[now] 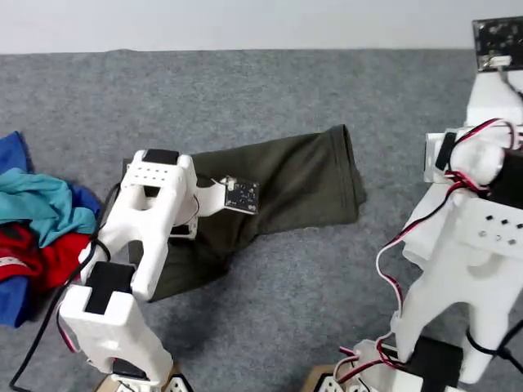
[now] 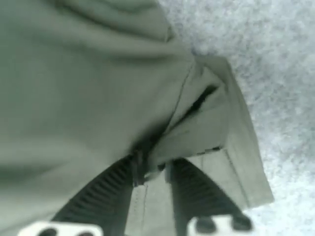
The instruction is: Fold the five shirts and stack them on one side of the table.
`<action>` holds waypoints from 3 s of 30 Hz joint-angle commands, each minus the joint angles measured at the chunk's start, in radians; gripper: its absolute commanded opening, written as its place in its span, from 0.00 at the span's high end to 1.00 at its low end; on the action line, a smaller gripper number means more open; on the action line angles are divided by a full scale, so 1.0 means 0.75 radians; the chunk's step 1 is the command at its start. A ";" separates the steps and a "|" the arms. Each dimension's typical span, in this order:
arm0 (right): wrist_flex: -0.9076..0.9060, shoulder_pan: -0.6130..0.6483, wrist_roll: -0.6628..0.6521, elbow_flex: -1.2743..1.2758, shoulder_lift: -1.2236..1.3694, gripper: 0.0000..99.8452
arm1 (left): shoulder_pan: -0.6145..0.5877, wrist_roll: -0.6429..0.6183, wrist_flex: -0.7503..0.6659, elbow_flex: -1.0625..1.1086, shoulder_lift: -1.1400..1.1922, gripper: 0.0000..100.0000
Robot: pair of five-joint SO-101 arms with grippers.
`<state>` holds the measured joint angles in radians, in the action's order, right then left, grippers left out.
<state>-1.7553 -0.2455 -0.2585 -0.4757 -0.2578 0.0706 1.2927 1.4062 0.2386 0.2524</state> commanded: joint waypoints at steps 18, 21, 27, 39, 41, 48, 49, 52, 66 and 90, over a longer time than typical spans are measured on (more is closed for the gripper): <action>-0.052 -0.015 0.012 0.000 -0.044 0.92 | 0.108 0.012 0.264 -0.093 0.006 0.95; -0.052 -0.013 0.012 0.000 -0.044 0.92 | 0.106 0.012 0.194 -0.048 0.006 0.95; -0.052 -0.013 0.012 0.000 -0.044 0.92 | 0.102 0.010 0.108 -0.040 -0.004 0.97; -0.052 -0.013 0.012 0.000 -0.038 0.92 | 0.102 -0.135 -0.078 -0.204 0.006 0.99; -0.052 -0.013 0.012 0.000 -0.036 0.92 | 0.102 -0.168 -0.166 -0.197 0.008 0.99; -0.054 -0.013 0.010 0.000 -0.036 0.92 | 0.102 -0.284 -0.366 -0.195 0.023 0.99; -0.054 -0.013 0.010 0.000 -0.038 0.92 | 0.104 -0.284 -0.374 -0.197 0.043 0.99; -0.054 -0.013 0.010 0.000 -0.042 0.92 | 0.102 -0.282 -0.372 -0.204 0.133 0.93; -0.054 -0.011 0.010 0.000 -0.044 0.92 | 0.027 -0.395 -0.370 -0.341 0.078 0.79; -0.054 -0.011 0.012 0.000 -0.036 0.92 | 0.063 -0.102 0.194 -0.312 0.039 0.89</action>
<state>-1.7568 -0.2455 -0.2585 -0.4757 -0.2578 0.1120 1.2037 1.6103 0.0130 0.2417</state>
